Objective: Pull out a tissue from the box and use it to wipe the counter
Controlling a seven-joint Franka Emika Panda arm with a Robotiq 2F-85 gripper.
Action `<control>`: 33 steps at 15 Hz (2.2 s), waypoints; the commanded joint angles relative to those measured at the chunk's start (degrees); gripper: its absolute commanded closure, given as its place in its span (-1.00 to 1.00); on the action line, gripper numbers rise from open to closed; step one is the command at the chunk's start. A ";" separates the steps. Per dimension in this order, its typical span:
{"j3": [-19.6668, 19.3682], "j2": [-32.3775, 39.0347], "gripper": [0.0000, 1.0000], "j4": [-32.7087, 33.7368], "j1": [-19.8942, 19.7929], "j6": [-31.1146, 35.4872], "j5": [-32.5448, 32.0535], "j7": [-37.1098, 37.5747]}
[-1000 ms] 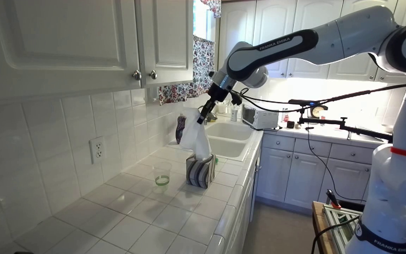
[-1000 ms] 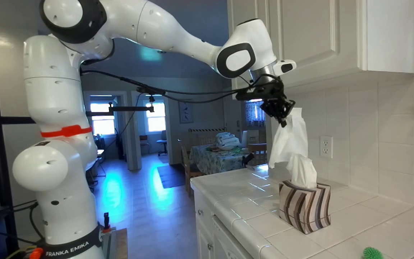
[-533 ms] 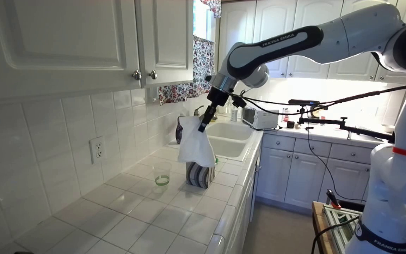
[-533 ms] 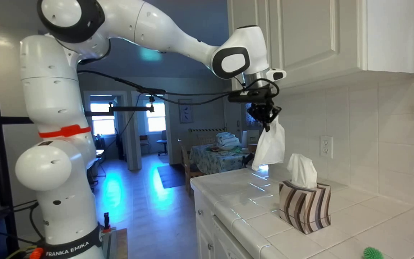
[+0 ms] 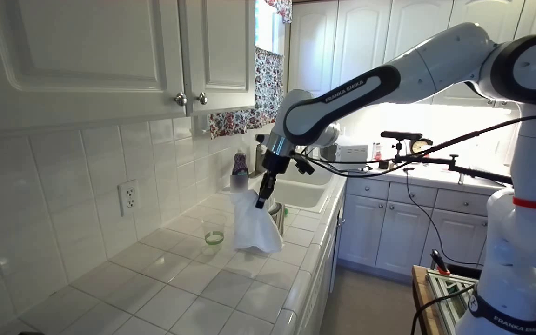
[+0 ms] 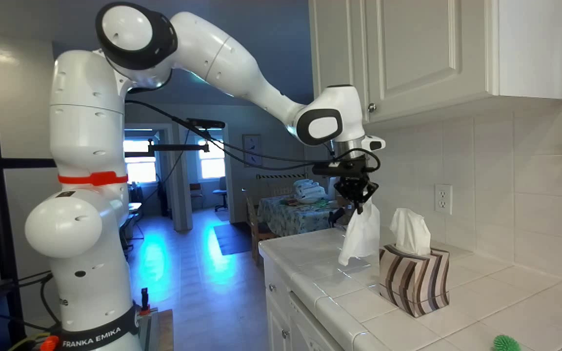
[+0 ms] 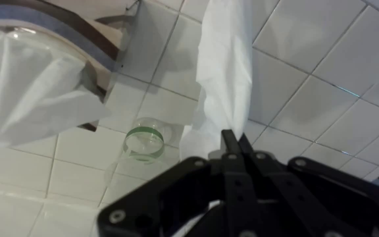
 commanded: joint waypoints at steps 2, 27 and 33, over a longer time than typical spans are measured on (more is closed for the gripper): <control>1.92 6.47 0.99 0.68 -0.04 4.30 -1.96 0.50; 7.81 24.89 0.97 9.08 -2.90 20.14 -14.62 8.08; 7.48 26.53 0.99 10.70 -2.47 19.17 -15.71 9.13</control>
